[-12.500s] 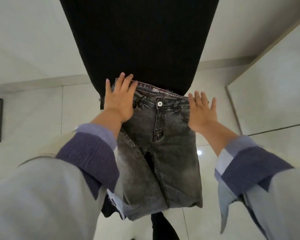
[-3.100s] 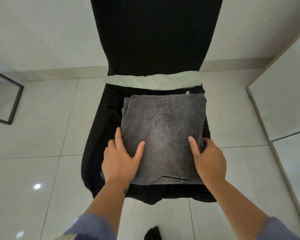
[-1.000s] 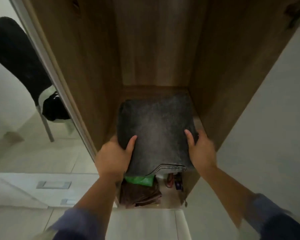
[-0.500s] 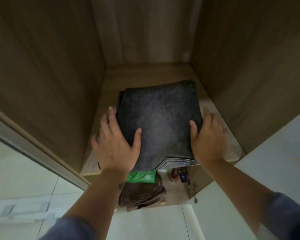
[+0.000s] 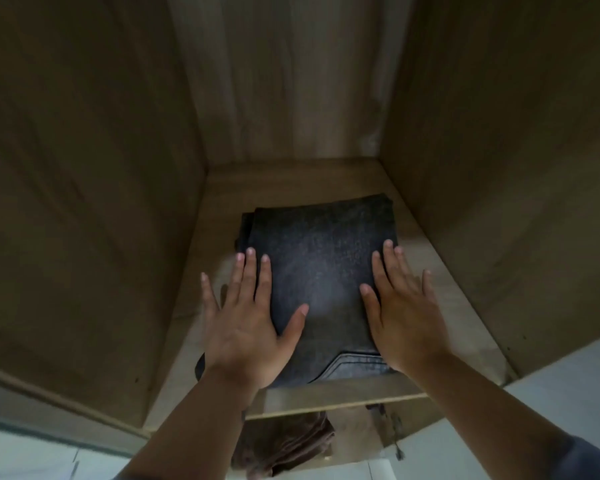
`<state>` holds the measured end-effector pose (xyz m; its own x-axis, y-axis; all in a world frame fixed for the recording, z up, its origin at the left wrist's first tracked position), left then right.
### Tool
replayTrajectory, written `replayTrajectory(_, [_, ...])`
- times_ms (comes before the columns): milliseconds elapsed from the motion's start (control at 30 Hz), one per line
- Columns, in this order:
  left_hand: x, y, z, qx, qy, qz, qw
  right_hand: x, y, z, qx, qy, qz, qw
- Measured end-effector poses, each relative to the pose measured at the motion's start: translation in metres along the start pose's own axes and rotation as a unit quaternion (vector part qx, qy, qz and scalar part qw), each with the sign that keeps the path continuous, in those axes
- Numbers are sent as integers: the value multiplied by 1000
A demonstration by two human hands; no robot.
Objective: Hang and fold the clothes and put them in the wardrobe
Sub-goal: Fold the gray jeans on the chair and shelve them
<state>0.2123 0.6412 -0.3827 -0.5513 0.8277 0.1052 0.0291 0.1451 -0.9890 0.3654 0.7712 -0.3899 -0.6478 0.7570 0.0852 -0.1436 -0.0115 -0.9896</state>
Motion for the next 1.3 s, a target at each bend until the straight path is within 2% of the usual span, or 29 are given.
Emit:
replayTrajectory(167, [38, 5, -4, 10, -2, -12, 1000, 38, 1, -11, 21, -9, -28, 999])
replayTrajectory(333, [89, 14, -4, 1, -4, -42, 999, 89, 11, -23, 46, -2, -19, 999])
replayTrajectory(467, [131, 21, -7, 2, -7, -65, 998, 132, 9, -31, 20, -5, -58, 998])
replayTrajectory(633, [189, 35, -2, -42, -10, -54, 998, 188, 23, -44, 52, 7, -2, 999])
replayTrajectory(833, [235, 40, 0, -52, -11, -58, 997, 235, 24, -50, 38, 8, -39, 998])
replayTrajectory(1033, [236, 41, 1, -43, -11, -53, 998, 237, 25, -49, -9, 8, -40, 999])
replayTrajectory(1167, [203, 48, -5, -35, -5, -37, 999, 210, 31, -46, -23, 6, -3, 1000])
replayTrajectory(1233, [178, 51, -6, -29, -3, 2, 1000, 183, 36, -44, -10, 4, 40, 999])
replayTrajectory(1300, [151, 51, -8, -8, -4, 76, 997, 152, 38, -39, -27, 5, 86, 996])
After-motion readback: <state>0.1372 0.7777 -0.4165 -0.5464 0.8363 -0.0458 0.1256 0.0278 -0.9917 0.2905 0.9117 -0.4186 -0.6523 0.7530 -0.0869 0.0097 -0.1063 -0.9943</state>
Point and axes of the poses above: each hand's wrist, its own x-axis towards the middle knuckle, its own y-axis out of the palm, z = x × y, the point moved 9 cm from there along x, towards the middle knuckle, and after that the axes turned 5 degrees about z, right-handed, at the moved point
